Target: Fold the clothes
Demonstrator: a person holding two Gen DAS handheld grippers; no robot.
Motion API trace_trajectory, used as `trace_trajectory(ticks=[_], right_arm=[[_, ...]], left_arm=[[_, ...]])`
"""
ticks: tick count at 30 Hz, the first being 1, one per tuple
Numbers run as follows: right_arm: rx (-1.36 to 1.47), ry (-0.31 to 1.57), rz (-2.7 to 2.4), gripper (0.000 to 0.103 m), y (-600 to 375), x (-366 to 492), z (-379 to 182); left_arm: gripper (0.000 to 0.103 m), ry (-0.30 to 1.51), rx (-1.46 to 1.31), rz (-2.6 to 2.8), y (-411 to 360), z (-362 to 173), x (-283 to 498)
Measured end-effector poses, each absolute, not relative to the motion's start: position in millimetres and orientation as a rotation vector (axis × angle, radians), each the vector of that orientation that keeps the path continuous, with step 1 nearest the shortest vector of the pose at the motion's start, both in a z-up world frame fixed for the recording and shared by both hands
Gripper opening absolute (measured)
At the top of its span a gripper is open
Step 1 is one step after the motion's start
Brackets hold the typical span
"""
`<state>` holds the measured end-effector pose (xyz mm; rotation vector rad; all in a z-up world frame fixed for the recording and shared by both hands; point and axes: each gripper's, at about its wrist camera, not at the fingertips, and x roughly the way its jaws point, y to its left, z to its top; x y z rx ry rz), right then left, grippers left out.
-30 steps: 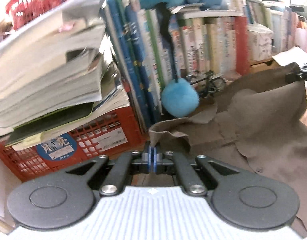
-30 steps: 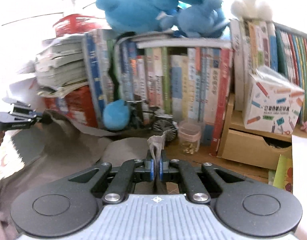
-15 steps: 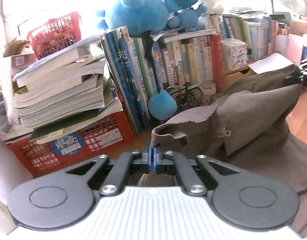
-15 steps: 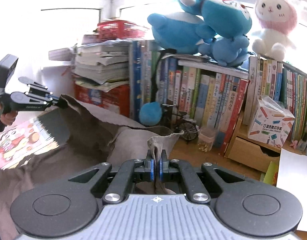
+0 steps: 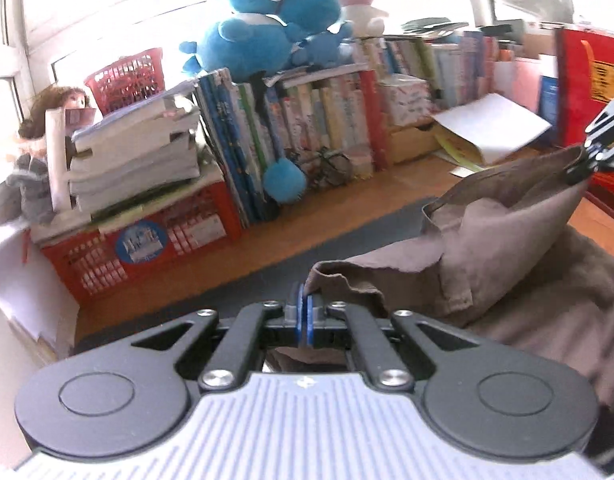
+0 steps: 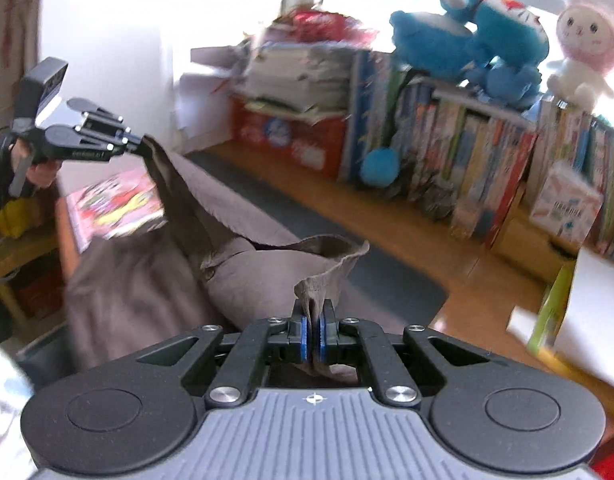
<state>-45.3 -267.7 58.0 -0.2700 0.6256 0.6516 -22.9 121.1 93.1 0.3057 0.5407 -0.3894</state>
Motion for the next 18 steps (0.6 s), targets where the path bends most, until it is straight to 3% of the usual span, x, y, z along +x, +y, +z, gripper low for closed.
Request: trace_trajectory(ticks=[9,11,16,18], right_arm=[[-0.212,0.786,0.656,0.01,-278,-93,-1],[-0.216,0.822,0.638,0.015,-277,-94,-14],[-0.264,0.837,0.633,0.054,-273,-101,-18],[-0.272,0.818,0.628,0.066,-276,-102,-10]], left_arm=[[0.0,0.7,0.318,-0.419,128,51,-68],[0.005,0.76,0.332,-0.399,127,37,-66],[0.007,0.803,0.321,-0.363,137,33,-70],[0.017,0.783,0.311,-0.357,144,43,-75]])
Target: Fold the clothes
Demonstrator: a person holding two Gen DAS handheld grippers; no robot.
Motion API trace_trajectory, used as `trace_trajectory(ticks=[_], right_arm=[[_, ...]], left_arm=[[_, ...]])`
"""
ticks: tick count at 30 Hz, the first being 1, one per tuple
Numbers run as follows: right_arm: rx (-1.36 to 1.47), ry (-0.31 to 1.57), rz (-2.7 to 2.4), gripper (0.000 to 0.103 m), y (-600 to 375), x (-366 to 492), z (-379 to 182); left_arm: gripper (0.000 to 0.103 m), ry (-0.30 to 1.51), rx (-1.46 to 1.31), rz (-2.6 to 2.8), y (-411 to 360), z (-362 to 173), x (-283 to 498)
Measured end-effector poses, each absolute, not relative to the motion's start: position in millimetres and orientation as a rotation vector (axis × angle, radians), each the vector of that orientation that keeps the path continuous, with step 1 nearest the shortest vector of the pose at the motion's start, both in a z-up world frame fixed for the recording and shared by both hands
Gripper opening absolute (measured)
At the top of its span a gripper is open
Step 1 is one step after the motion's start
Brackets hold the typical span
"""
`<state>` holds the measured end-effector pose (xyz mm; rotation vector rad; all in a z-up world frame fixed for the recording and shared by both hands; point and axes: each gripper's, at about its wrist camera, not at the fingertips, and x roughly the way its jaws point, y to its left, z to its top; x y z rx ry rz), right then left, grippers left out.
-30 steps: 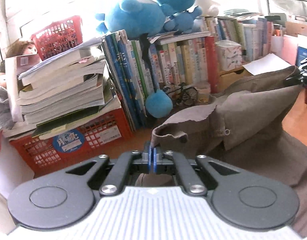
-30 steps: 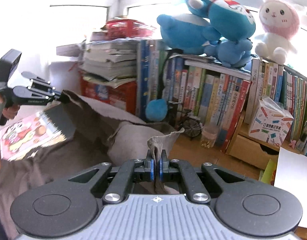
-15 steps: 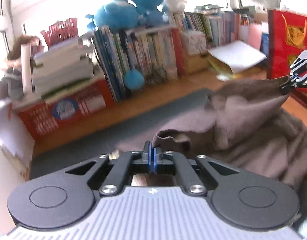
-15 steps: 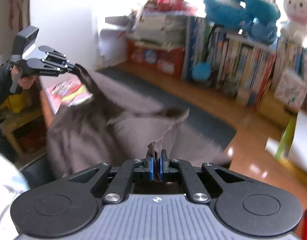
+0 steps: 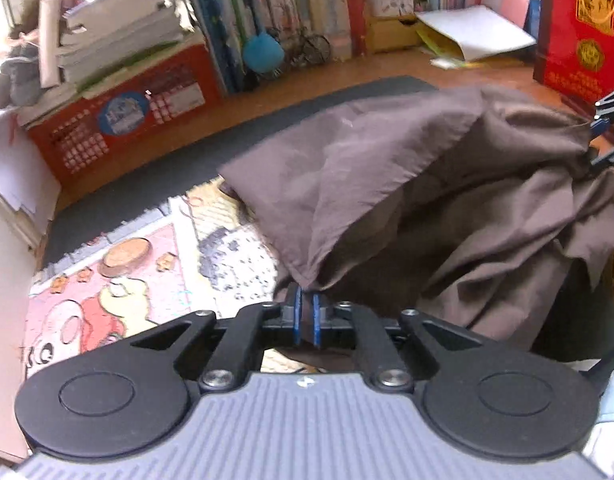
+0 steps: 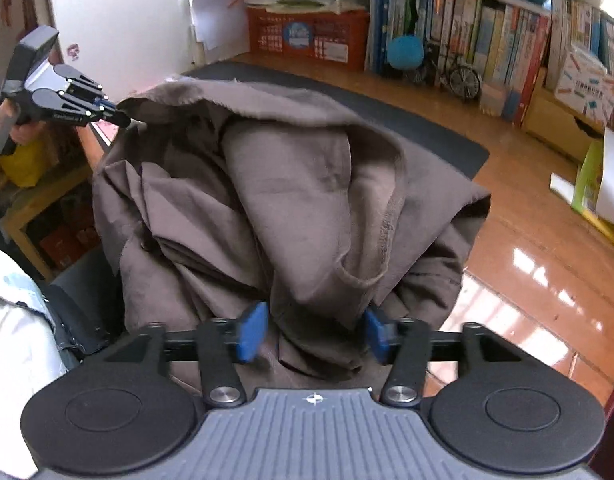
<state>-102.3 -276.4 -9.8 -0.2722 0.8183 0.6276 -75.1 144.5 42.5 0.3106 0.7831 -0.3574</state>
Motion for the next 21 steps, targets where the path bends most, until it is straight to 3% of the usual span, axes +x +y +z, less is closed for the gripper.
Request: trace_trajectory(ticks=[2,5,9,16,21], right_arm=[[-0.275,0.79,0.601,0.074,-282,-102,1],[-0.256,0.732,0.563,0.076,-291,-95,23],[-0.282,0.624,0.573,0.092,-271,-77,45],[-0.383,0.61,0.571,0.092,-212,-32,31],[-0.337,0.651,0.608,0.092,-206,-3,17]], left_arm=[[0.053,0.753,0.318,-0.343,151,55,-81],[0.067,0.685,0.307,-0.328,157,78,-87],[0.09,0.604,0.27,-0.403,132,103,-71],[0.09,0.712,0.325,-0.489,63,61,-19],[0.088,0.697,0.376,-0.583,42,44,-24]])
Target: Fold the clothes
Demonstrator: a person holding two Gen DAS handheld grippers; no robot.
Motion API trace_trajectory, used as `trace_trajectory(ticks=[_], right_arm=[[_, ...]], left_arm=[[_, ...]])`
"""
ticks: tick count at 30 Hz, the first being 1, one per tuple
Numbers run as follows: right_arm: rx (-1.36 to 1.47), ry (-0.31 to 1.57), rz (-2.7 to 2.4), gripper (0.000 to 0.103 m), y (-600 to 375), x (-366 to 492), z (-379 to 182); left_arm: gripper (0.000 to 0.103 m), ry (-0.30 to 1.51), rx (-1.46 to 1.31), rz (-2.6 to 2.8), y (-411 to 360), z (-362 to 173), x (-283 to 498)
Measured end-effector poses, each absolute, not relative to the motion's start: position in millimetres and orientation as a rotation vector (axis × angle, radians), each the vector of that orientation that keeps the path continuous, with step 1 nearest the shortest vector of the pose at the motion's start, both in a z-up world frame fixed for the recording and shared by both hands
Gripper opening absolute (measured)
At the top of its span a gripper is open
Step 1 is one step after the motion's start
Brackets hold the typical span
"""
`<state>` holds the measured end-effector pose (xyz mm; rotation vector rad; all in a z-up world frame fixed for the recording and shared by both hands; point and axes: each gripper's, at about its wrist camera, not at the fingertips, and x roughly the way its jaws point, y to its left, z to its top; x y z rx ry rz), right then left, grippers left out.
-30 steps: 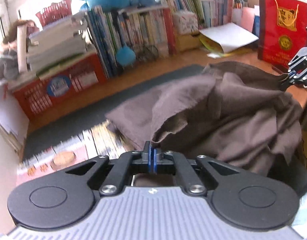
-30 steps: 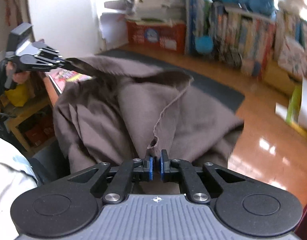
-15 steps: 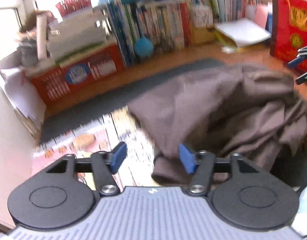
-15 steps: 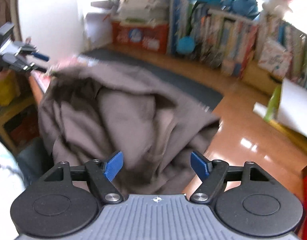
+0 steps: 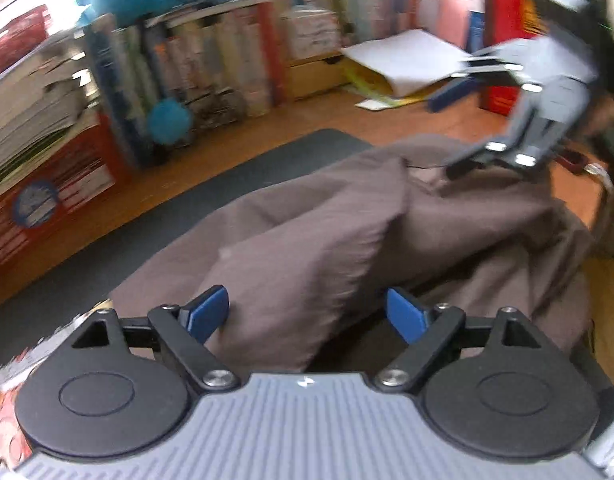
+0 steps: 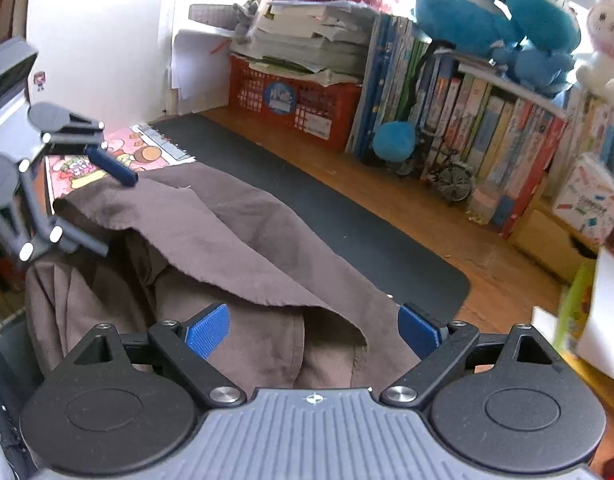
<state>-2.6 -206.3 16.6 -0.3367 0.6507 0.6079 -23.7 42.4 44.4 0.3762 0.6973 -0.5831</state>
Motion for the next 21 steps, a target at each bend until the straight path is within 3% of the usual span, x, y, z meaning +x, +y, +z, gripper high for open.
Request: trace_trajectory(ticks=[5,9,12,13,14,17,21], right_arm=[[-0.192,0.739,0.728,0.092,-205,38,-1],[-0.168,0.786,0.778,0.092,-199,59,-12],[-0.164,0.809,0.805,0.088,-196,62,-15],[-0.175,0.813,0.809,0.082,-195,61,-15],[-0.185,0.818,0.813,0.08,-194,59,-15],[-0.219,0.803,0.827,0.08,-196,48,-10],[-0.302,0.782,0.836,0.085,-201,29,0]], left_arm=[[0.076,0.735,0.408,-0.613,35,36,-10],[0.074,0.76,0.384,-0.61,41,34,5],[0.05,0.791,0.353,-0.612,46,32,15],[0.031,0.803,0.344,-0.612,47,30,18],[0.02,0.813,0.344,-0.607,48,28,20],[0.01,0.825,0.345,-0.612,52,26,19],[0.008,0.788,0.359,-0.646,59,37,6]])
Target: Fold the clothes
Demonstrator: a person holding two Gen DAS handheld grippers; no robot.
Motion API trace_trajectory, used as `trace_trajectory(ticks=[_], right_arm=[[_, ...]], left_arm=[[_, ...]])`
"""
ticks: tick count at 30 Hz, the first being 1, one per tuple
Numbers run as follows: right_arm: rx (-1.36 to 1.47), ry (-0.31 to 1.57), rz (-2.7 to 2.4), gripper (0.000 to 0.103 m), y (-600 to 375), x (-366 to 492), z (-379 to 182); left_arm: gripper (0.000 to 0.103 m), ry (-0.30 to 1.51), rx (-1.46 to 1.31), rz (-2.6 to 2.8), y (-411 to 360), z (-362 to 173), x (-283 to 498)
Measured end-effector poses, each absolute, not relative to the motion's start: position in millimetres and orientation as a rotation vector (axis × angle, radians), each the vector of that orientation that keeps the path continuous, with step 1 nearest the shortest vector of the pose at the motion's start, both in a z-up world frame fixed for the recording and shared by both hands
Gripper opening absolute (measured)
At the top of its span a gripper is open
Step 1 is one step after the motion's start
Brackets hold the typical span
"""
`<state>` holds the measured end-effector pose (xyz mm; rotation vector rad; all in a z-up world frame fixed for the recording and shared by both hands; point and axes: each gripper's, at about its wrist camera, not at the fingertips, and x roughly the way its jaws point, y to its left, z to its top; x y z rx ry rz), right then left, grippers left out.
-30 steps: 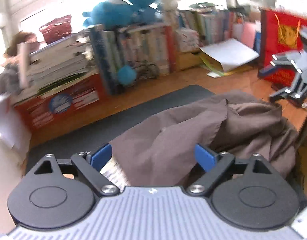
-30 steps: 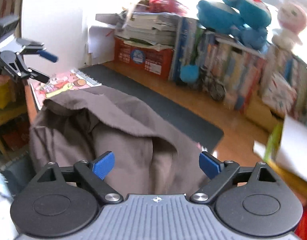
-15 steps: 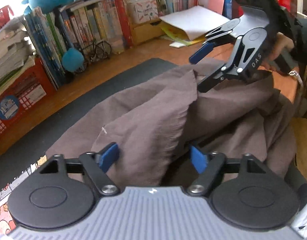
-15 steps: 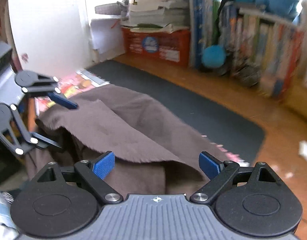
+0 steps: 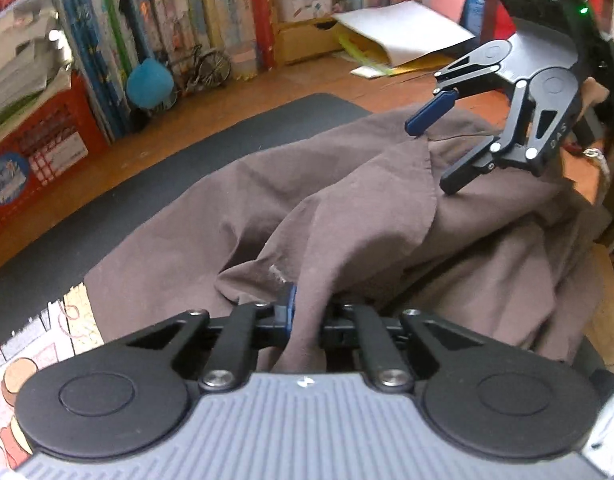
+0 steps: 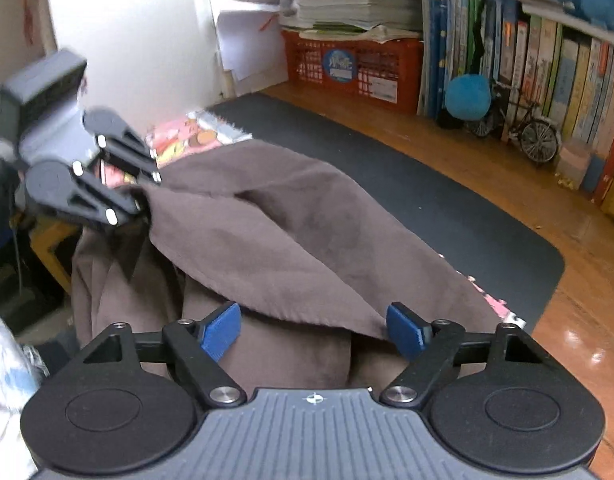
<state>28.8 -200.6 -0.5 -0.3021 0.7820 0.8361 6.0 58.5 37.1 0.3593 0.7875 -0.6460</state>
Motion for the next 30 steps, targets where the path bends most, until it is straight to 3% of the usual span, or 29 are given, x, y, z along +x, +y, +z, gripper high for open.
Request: trace_trajectory(ticks=[2,11,13,17,18,19,21,22,24,28,30], right_arm=[[-0.383,0.754,0.826,0.089,-199,19,3],[-0.431,0.776,0.856,0.087,-177,23,0],[-0.437,0.797,0.855,0.068,-170,22,-6],[-0.46,0.805,0.831,0.055,-168,16,-9],[-0.45,0.798,0.822,0.046,-169,15,-8],[-0.433,0.796,0.811,0.032,-171,15,-6],[-0.417,0.781,0.79,0.018,-174,13,-2],[-0.413,0.771,0.78,0.016,-175,12,1],[-0.415,0.748,0.775,0.016,-176,8,7],[-0.423,0.712,0.776,0.015,-177,-3,23],[-0.423,0.696,0.775,0.015,-178,-7,32]], left_arm=[[0.008,0.754,0.374,-0.664,61,47,-3],[0.008,0.654,0.366,-0.698,71,83,-33],[0.008,0.646,0.348,-0.703,74,86,-34],[0.01,0.663,0.36,-0.683,71,78,-32],[0.01,0.66,0.362,-0.68,70,76,-32],[0.015,0.655,0.358,-0.685,69,74,-32],[0.036,0.651,0.35,-0.699,67,72,-34],[0.046,0.641,0.355,-0.7,65,73,-36],[0.051,0.61,0.367,-0.702,64,76,-43],[0.076,0.581,0.364,-0.722,62,79,-49],[0.076,0.607,0.371,-0.727,53,72,-48]])
